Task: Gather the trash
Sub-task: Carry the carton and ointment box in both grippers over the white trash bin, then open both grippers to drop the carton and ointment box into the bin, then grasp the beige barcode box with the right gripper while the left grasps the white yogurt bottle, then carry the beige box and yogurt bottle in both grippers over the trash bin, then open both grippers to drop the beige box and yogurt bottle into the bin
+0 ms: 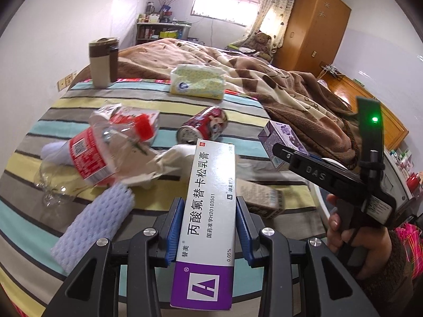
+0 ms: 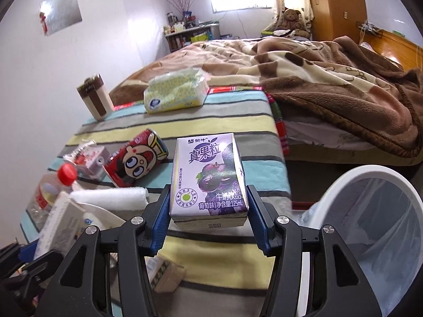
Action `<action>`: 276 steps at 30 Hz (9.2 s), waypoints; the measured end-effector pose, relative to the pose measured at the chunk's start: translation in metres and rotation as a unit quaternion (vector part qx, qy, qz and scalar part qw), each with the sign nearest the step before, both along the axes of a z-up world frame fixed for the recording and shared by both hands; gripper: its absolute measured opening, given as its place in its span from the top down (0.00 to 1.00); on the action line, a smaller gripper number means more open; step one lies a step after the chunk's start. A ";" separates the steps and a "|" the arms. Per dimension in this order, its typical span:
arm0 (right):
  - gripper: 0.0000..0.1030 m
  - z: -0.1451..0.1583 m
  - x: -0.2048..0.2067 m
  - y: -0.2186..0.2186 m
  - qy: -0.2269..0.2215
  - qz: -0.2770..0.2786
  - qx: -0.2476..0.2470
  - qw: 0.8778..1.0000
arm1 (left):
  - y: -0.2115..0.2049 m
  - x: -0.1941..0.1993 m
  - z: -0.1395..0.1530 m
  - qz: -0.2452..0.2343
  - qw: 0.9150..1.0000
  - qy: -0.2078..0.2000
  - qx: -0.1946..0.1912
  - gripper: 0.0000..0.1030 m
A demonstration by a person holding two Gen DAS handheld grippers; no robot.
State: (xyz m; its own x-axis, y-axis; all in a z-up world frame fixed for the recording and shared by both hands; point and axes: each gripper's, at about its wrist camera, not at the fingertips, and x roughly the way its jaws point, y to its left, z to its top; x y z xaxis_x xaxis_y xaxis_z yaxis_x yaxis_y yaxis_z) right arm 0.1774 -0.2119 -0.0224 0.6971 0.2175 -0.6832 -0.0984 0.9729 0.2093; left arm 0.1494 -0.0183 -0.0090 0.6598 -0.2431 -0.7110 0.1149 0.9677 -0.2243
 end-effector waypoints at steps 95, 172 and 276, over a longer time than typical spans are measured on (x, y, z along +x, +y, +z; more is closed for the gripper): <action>0.28 -0.011 -0.070 -0.008 -0.018 0.047 -0.008 0.999 | -0.013 -0.009 0.001 -0.026 1.000 -0.013 0.000 0.46; 0.62 -0.030 -0.024 0.010 0.043 0.067 -0.015 0.997 | -0.010 0.072 -0.040 -0.001 0.997 0.064 -0.045 0.52; 0.42 0.000 -0.102 -0.127 0.002 -0.175 -0.026 0.984 | -0.171 0.006 0.013 -0.189 0.982 -0.017 -0.014 0.39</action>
